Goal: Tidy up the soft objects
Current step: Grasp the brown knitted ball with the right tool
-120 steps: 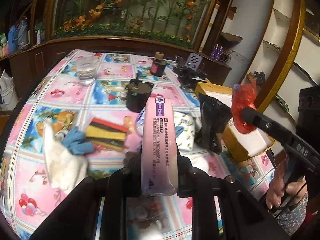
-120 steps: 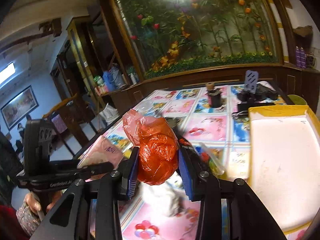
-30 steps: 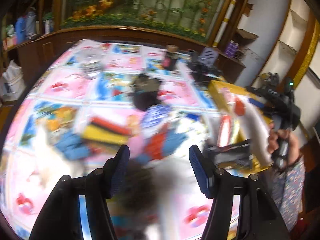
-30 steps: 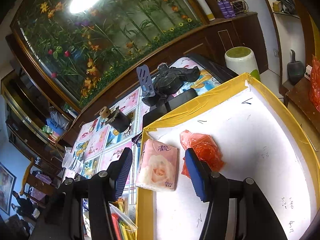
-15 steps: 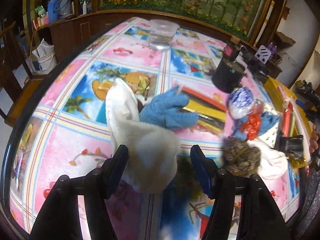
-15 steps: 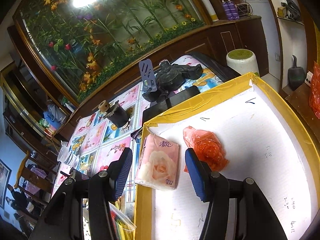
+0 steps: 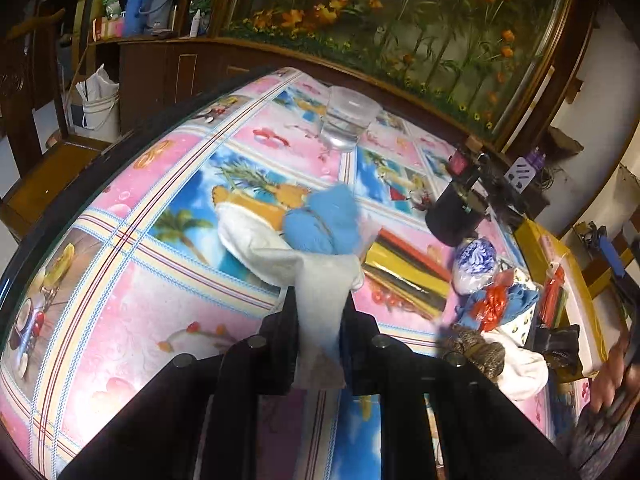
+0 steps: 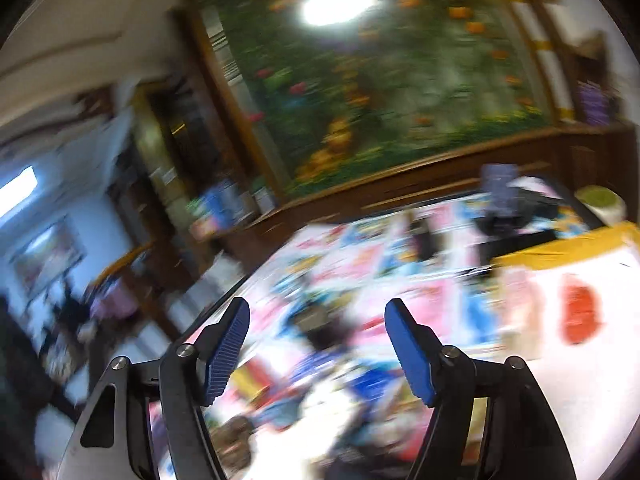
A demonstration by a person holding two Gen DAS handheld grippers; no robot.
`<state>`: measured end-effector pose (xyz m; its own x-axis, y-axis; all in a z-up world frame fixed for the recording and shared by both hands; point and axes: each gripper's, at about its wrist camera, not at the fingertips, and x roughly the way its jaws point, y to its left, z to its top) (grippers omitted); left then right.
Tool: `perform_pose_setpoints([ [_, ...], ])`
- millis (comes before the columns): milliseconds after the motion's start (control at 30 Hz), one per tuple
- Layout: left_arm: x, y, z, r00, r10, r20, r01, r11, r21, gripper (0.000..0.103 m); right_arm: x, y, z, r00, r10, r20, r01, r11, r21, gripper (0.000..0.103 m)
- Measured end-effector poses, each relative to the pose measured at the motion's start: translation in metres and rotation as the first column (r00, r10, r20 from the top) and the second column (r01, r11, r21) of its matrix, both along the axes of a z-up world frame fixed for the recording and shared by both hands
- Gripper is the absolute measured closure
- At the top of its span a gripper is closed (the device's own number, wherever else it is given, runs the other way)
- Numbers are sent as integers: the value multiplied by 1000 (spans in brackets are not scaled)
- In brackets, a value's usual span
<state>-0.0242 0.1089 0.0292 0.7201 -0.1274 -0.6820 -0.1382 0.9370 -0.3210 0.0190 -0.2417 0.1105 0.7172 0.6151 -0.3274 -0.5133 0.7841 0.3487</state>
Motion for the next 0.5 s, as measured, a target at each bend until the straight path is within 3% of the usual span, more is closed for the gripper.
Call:
perform_pose_setpoints([
  [100, -2, -2, 3, 1000, -9, 28, 9, 1000, 3, 86, -18, 81, -25, 970, 230, -80, -240, 960, -147, 28],
  [167, -2, -4, 4, 999, -12, 38, 12, 1000, 9, 86, -25, 117, -44, 943, 298, -146, -327, 913, -245, 28],
  [267, -3, -5, 6, 998, -28, 53, 28, 1000, 7, 86, -32, 140, -62, 939, 301, -164, -341, 866, -366, 28],
  [400, -4, -8, 7, 997, -46, 65, 46, 999, 5, 86, -29, 145, -73, 928, 313, -204, -370, 847, -381, 28],
  [500, -4, -8, 7, 996, -54, 70, 54, 999, 4, 86, -32, 161, -86, 927, 311, -210, -374, 796, -475, 28],
])
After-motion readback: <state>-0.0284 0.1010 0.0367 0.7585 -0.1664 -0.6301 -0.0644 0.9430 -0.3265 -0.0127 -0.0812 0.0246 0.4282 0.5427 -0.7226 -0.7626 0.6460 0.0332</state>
